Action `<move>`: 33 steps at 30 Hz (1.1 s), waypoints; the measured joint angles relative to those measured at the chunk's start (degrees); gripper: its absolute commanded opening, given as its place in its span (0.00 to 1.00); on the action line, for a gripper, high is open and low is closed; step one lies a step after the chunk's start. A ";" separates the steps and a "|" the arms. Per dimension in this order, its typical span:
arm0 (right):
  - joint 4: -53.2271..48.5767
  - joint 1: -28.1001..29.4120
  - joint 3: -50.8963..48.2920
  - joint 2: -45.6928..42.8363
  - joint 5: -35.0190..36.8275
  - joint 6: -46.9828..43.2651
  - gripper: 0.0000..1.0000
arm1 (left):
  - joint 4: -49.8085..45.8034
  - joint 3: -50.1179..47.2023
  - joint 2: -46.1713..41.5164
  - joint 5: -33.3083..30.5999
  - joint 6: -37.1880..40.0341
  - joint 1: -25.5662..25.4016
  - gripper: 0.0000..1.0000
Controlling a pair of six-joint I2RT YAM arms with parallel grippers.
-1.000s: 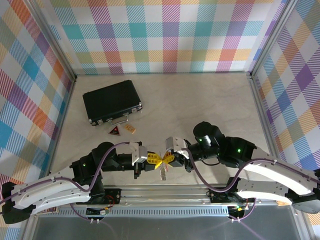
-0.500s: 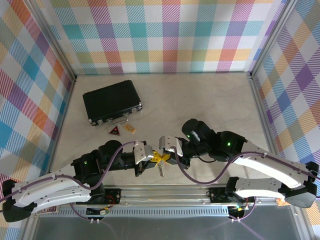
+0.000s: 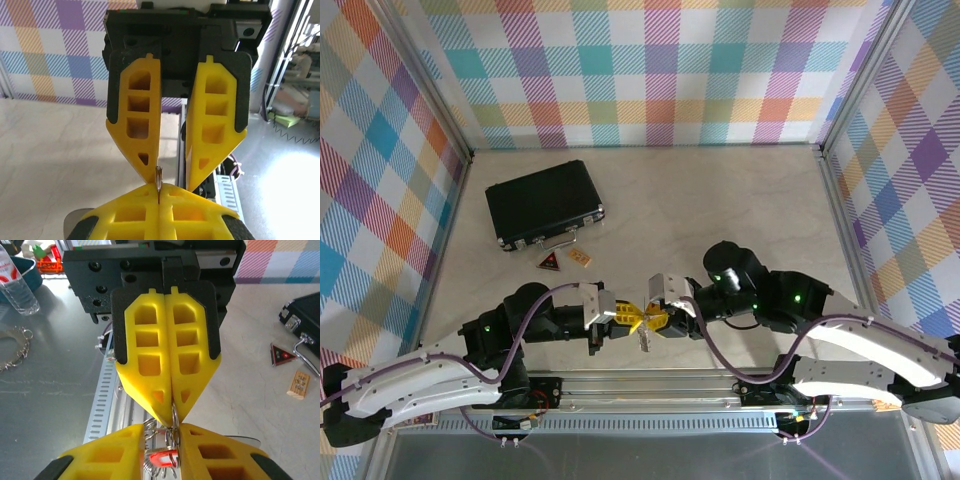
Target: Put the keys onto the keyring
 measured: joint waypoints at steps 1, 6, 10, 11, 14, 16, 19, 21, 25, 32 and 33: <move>0.33 0.00 -0.28 -0.28 -0.15 0.33 0.21 | 1.07 -0.46 0.00 0.48 -0.48 0.00 0.00; 0.81 0.00 -1.05 -0.66 -0.66 1.27 0.14 | 4.92 -2.78 -0.37 2.03 -2.60 0.00 0.00; 1.16 0.00 -1.46 -1.16 -0.55 1.70 0.03 | 6.71 -3.67 -0.37 3.23 -3.72 0.00 0.00; 1.20 0.00 -1.53 -1.36 -0.46 1.75 0.01 | 7.08 -3.82 -0.37 3.37 -3.89 0.00 0.00; 1.38 0.00 -1.55 -1.73 0.02 1.77 0.00 | 7.98 -3.93 -0.37 3.30 -4.24 0.00 0.00; 1.33 0.07 -1.53 -1.60 0.57 1.53 0.00 | 7.48 -3.91 -0.50 2.43 -4.00 0.00 0.06; -0.22 0.11 -0.83 0.07 1.81 0.42 0.00 | 3.50 -2.97 -0.55 -0.13 -2.32 0.00 0.21; -1.99 0.11 0.50 1.86 2.23 -0.42 0.00 | -0.33 -1.49 -0.28 -2.32 -1.05 0.00 0.21; -5.11 0.04 2.91 4.63 3.13 -2.21 0.00 | -5.88 1.01 0.90 -4.74 1.33 0.00 0.17; -7.61 -0.17 3.89 7.04 3.69 -3.17 0.00 | -9.44 1.66 1.70 -5.14 3.32 0.00 0.00; -7.67 -0.17 3.89 7.04 3.65 -3.17 0.00 | -9.46 1.66 1.81 -5.07 3.34 0.00 0.00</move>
